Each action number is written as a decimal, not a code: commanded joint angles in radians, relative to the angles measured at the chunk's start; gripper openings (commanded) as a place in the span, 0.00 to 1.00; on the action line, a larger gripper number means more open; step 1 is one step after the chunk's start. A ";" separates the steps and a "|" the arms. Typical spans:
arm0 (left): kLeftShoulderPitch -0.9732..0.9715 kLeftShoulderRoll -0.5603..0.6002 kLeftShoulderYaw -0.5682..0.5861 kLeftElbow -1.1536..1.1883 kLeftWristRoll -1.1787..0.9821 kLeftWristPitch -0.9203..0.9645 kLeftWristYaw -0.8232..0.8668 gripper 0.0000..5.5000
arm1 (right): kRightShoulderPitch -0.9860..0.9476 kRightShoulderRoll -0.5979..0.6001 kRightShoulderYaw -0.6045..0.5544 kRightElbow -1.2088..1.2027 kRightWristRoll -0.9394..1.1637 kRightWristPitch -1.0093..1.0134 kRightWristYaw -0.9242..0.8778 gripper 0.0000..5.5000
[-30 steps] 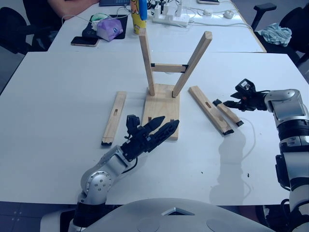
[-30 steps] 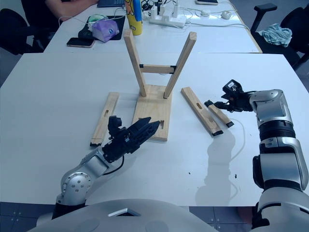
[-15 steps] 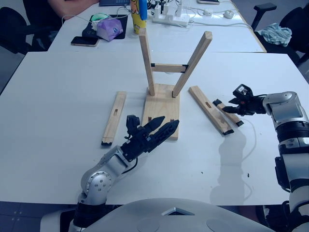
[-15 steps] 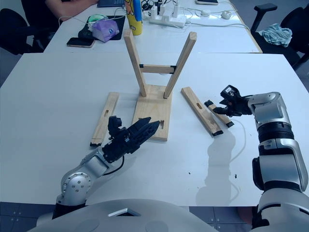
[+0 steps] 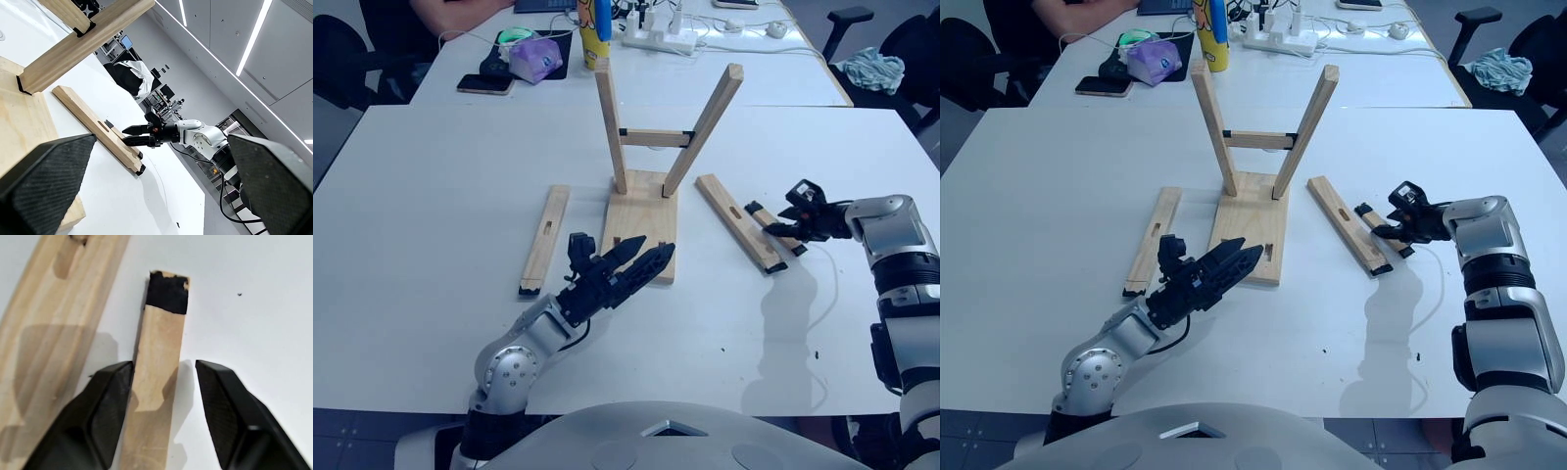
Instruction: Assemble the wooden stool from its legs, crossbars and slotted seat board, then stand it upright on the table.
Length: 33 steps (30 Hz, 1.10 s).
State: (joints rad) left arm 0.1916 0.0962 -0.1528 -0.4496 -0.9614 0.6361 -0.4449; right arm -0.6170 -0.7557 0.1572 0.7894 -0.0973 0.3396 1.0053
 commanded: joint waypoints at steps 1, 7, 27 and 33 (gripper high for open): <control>-0.012 0.006 0.004 0.001 -0.002 0.009 -0.002 0.90 | 0.035 0.017 0.014 0.022 -0.015 0.017 -0.014 0.44; -0.029 0.008 0.004 0.012 -0.002 0.015 -0.010 0.90 | 0.032 0.021 0.000 0.056 -0.018 -0.018 -0.077 0.47; -0.047 0.011 0.014 0.027 0.002 0.018 -0.018 0.90 | 0.033 0.061 -0.024 0.124 0.022 0.036 -0.076 0.58; -0.060 0.019 0.026 0.037 0.000 0.025 -0.021 0.90 | 0.044 0.063 -0.026 0.139 0.043 0.061 -0.040 0.41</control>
State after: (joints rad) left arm 0.1474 0.1058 -0.1336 -0.4187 -0.9611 0.6494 -0.4651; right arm -0.6352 -0.7269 0.0928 0.8946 -0.0297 0.3657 0.9447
